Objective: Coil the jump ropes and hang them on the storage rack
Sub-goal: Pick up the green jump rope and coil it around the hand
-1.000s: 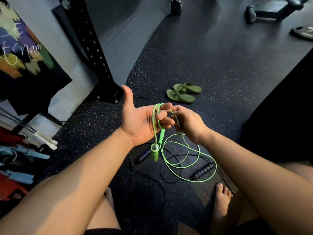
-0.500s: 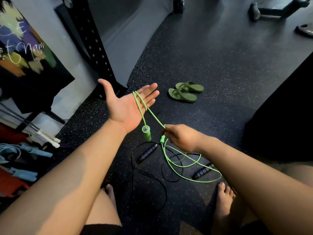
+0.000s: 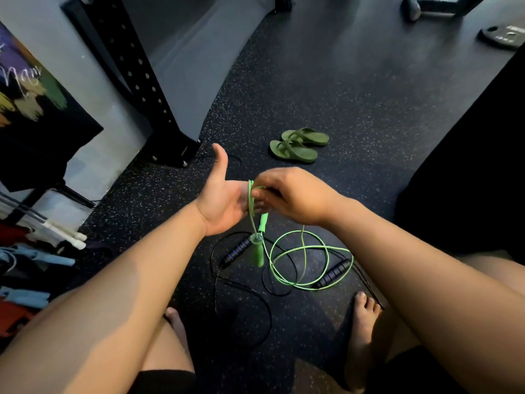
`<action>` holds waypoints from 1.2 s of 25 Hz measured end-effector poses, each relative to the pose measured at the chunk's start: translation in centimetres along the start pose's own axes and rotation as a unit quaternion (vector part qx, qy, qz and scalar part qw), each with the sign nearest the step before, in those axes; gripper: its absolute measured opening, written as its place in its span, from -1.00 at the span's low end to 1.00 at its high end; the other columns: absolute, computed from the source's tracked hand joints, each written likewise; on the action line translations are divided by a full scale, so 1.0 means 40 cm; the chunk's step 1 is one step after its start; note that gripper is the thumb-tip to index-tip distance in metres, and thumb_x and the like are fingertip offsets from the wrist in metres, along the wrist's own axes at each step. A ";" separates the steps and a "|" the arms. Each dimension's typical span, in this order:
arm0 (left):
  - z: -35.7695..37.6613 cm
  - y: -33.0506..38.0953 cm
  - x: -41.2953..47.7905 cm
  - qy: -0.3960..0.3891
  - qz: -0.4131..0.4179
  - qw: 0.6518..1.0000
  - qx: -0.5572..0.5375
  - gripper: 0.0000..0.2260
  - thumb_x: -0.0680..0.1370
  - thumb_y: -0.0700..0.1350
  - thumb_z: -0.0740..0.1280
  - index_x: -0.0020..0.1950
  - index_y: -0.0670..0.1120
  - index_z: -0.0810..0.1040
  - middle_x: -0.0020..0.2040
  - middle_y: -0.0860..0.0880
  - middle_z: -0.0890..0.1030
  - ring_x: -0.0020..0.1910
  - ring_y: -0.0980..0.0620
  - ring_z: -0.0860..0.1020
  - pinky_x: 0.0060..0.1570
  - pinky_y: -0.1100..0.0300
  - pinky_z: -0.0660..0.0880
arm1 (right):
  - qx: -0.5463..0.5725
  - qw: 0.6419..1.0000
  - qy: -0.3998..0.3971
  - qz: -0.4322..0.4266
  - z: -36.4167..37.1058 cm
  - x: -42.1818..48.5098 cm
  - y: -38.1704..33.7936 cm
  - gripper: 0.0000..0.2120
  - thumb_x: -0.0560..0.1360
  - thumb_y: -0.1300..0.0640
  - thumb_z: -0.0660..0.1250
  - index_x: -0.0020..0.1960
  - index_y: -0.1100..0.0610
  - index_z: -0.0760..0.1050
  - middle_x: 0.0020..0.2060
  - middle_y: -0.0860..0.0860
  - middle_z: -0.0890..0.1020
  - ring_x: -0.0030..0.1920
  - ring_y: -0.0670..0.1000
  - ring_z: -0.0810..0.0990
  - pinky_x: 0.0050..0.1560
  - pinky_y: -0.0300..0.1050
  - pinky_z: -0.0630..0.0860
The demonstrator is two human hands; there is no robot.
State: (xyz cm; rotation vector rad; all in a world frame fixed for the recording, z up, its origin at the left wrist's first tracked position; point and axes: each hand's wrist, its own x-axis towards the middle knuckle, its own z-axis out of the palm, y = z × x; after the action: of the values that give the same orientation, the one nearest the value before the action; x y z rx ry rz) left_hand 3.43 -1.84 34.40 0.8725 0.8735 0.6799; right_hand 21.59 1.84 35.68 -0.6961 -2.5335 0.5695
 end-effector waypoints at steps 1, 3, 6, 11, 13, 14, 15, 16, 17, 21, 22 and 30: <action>0.006 -0.003 -0.001 -0.026 -0.021 0.999 0.006 0.28 0.26 0.65 -0.35 0.32 -0.37 0.51 0.27 -0.34 0.54 0.25 -0.19 0.55 0.35 -0.01 0.43 | 0.006 1.000 0.011 -0.001 -0.013 -0.001 0.008 -0.84 0.59 0.05 0.31 -0.05 0.12 0.58 -0.18 -0.04 0.63 -0.15 0.05 0.61 -0.12 0.05 0.55; 0.017 -0.005 -0.008 -0.071 -0.048 0.996 0.021 0.28 0.25 0.66 -0.34 0.29 -0.33 0.58 0.23 -0.37 0.61 0.27 -0.27 0.58 0.33 -0.08 0.43 | 0.035 0.999 0.018 0.009 -0.035 -0.006 0.032 -0.88 0.55 0.05 0.41 -0.06 0.11 0.60 -0.18 -0.03 0.66 -0.16 0.00 0.62 -0.12 -0.01 0.55; 0.027 0.005 -0.017 -0.096 -0.055 0.994 0.001 0.23 0.22 0.67 -0.30 0.13 -0.32 0.60 -0.03 -0.30 0.71 0.05 -0.24 0.67 0.17 -0.04 0.55 | 0.088 0.994 0.022 0.064 -0.033 -0.023 0.063 -0.85 0.54 0.02 0.43 -0.09 0.09 0.57 -0.25 -0.06 0.62 -0.24 -0.09 0.57 -0.20 -0.08 0.52; 0.028 0.027 -0.024 -0.081 -0.015 0.996 -0.045 0.18 0.21 0.69 -0.30 0.04 -0.28 0.59 -0.20 -0.21 0.71 -0.11 -0.20 0.69 0.11 -0.03 0.50 | 0.122 0.976 -0.002 0.181 0.006 -0.060 0.096 -0.78 0.66 -0.02 0.24 -0.15 -0.05 0.48 -0.39 -0.12 0.51 -0.36 -0.15 0.42 -0.27 -0.18 0.39; 0.032 0.034 -0.030 -0.077 0.010 0.995 -0.069 0.18 0.21 0.70 -0.30 0.01 -0.28 0.59 -0.24 -0.18 0.70 -0.17 -0.18 0.68 0.05 0.00 0.51 | 0.153 0.962 -0.010 0.224 0.024 -0.063 0.090 -0.72 0.68 -0.02 0.17 -0.20 -0.06 0.44 -0.42 -0.17 0.50 -0.41 -0.17 0.41 -0.30 -0.25 0.37; 0.033 0.039 -0.034 -0.071 0.027 0.993 -0.089 0.17 0.21 0.70 -0.29 0.00 -0.27 0.60 -0.25 -0.17 0.69 -0.18 -0.17 0.68 0.03 0.01 0.51 | 0.182 0.952 -0.014 0.246 0.039 -0.063 0.086 -0.69 0.69 -0.04 0.14 -0.21 -0.05 0.45 -0.42 -0.11 0.50 -0.43 -0.14 0.41 -0.31 -0.22 0.39; 0.032 0.046 -0.038 -0.062 0.047 0.990 -0.116 0.16 0.21 0.70 -0.27 -0.01 -0.26 0.61 -0.26 -0.15 0.69 -0.19 -0.15 0.68 0.02 0.03 0.52 | 0.220 0.938 -0.020 0.269 0.056 -0.063 0.083 -0.66 0.69 -0.05 0.12 -0.21 -0.02 0.47 -0.41 0.01 0.51 -0.43 -0.07 0.43 -0.32 -0.17 0.40; 0.028 0.054 -0.044 -0.052 0.071 0.984 -0.154 0.15 0.22 0.71 -0.22 0.01 -0.26 0.61 -0.24 -0.14 0.69 -0.18 -0.14 0.68 0.03 0.05 0.54 | 0.260 0.920 -0.028 0.292 0.072 -0.064 0.079 -0.63 0.69 -0.07 0.11 -0.19 0.01 0.50 -0.41 0.09 0.50 -0.43 -0.03 0.44 -0.34 -0.15 0.40; 0.020 0.062 -0.049 -0.039 0.098 0.975 -0.194 0.14 0.22 0.71 -0.17 0.04 -0.26 0.61 -0.21 -0.14 0.70 -0.16 -0.12 0.68 0.04 0.07 0.55 | 0.290 0.903 -0.038 0.314 0.087 -0.064 0.075 -0.60 0.69 -0.10 0.10 -0.16 0.06 0.54 -0.41 0.12 0.50 -0.43 0.00 0.44 -0.34 -0.15 0.39; -0.020 0.086 -0.054 0.034 0.195 0.948 -0.250 0.16 0.27 0.70 -0.18 0.25 -0.25 0.52 0.07 -0.14 0.69 0.14 -0.15 0.64 0.28 0.06 0.48 | 0.296 0.890 -0.088 0.335 0.127 -0.064 0.079 -0.56 0.69 -0.12 0.09 -0.06 0.18 0.55 -0.40 0.12 0.49 -0.44 0.01 0.44 -0.32 -0.11 0.38; -0.028 0.089 -0.055 0.053 0.211 0.943 -0.251 0.18 0.27 0.70 -0.20 0.32 -0.26 0.48 0.16 -0.17 0.66 0.22 -0.17 0.61 0.37 0.04 0.43 | 0.277 0.901 -0.093 0.322 0.130 -0.062 0.076 -0.62 0.69 -0.09 0.10 -0.06 0.14 0.52 -0.39 0.08 0.48 -0.45 -0.03 0.43 -0.34 -0.11 0.37; -0.075 0.079 -0.040 0.151 0.196 0.952 -0.183 0.27 0.30 0.65 -0.33 0.55 -0.35 0.24 0.41 -0.22 0.55 0.45 -0.17 0.48 0.46 -0.03 0.26 | 0.023 0.980 -0.167 0.102 0.083 -0.024 -0.014 -0.71 0.70 -0.02 0.12 -0.12 0.11 0.36 -0.38 -0.03 0.45 -0.35 0.01 0.40 -0.26 -0.05 0.27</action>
State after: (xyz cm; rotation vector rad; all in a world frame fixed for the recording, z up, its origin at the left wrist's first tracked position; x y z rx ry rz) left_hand -0.41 -0.53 36.64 0.6156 0.8117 1.3048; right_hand 20.40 -0.03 32.98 -0.9153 -2.7610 0.8791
